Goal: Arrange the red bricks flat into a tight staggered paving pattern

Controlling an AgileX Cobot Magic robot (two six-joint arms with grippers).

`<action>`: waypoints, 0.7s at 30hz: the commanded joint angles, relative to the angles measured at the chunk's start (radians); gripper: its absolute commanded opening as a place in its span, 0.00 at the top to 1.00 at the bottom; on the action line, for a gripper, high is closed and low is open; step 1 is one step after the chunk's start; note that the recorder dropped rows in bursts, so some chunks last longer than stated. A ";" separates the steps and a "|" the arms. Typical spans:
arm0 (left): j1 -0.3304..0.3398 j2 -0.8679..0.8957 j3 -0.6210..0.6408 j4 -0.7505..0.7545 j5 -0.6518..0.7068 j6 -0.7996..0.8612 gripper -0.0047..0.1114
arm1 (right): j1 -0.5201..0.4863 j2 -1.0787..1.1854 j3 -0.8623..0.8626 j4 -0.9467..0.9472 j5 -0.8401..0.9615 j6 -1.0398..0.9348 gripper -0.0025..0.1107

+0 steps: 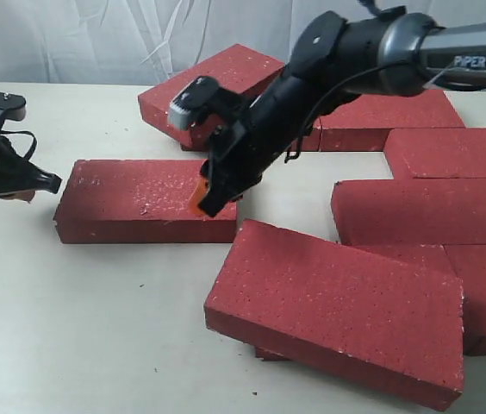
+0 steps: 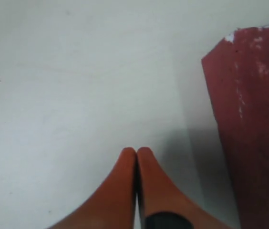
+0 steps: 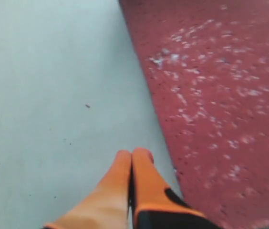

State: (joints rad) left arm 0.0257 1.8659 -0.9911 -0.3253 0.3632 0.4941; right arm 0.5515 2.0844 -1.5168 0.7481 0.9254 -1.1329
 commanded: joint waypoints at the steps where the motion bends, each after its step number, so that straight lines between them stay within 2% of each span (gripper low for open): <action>1: 0.001 0.043 -0.027 -0.163 0.099 0.146 0.96 | 0.114 0.019 -0.078 -0.214 -0.029 0.138 0.99; 8: 0.001 0.049 -0.035 -0.202 0.099 0.160 0.96 | 0.201 0.081 -0.187 -0.252 0.106 0.193 0.99; 14: 0.001 0.049 -0.035 -0.252 0.106 0.196 0.96 | 0.227 0.146 -0.213 -0.379 0.022 0.252 0.99; 19: -0.007 0.049 -0.035 -0.455 0.113 0.401 0.96 | 0.217 0.165 -0.215 -0.435 -0.049 0.303 0.99; 21: -0.019 0.049 -0.035 -0.489 0.113 0.442 0.96 | 0.217 0.163 -0.215 -0.451 -0.066 0.308 0.99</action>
State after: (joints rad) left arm 0.0231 1.9163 -1.0186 -0.7331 0.4708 0.8530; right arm 0.7758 2.2510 -1.7232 0.3252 0.8925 -0.8397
